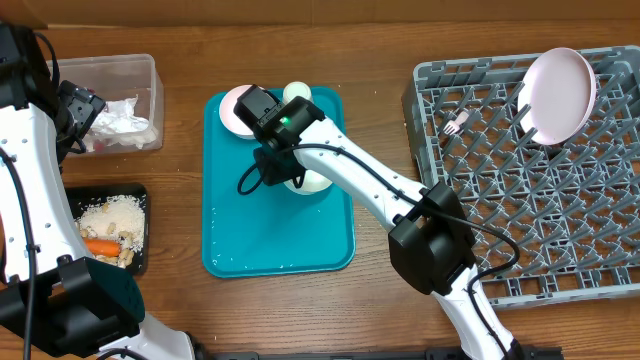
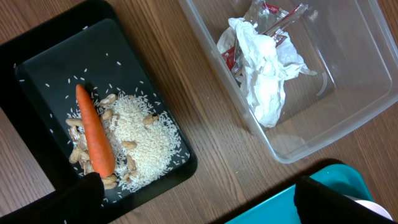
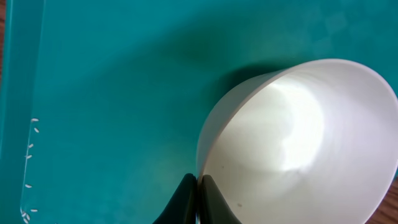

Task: Sort waste into correct bins and load items into the dishwasher rack
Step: 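Close the right gripper on the white bowl rim and lift it, then carry the white bowl with the right gripper to the rack's right side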

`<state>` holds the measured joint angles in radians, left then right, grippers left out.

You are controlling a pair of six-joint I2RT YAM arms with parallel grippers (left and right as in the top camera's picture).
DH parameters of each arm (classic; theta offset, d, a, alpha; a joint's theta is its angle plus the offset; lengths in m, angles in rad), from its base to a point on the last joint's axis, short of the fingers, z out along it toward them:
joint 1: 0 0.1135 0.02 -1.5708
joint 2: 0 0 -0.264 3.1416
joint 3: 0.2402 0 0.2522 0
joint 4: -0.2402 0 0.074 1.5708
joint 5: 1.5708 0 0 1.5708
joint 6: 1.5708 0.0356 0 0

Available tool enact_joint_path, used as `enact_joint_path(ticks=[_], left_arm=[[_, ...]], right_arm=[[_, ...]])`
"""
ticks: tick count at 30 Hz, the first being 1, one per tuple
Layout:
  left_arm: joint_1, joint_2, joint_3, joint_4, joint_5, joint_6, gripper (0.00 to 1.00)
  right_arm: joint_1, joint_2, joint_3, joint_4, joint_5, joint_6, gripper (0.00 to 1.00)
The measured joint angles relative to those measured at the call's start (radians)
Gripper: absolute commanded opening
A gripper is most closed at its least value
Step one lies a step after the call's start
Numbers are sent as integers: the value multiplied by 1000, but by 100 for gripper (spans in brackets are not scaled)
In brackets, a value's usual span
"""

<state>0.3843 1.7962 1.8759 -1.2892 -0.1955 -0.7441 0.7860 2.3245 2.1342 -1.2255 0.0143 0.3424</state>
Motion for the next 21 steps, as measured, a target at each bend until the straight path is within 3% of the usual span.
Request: enact_joint_path(ticks=[11, 16, 21], left_arm=[[0, 0, 0, 0, 0, 0, 100], [0, 0, 0, 0, 0, 0, 100], [0, 0, 0, 0, 0, 0, 100]], right_arm=[[-27, -96, 0, -27, -15, 2, 4], [-114, -284, 0, -63, -24, 4, 4], [-307, -519, 11, -132, -25, 20, 4]])
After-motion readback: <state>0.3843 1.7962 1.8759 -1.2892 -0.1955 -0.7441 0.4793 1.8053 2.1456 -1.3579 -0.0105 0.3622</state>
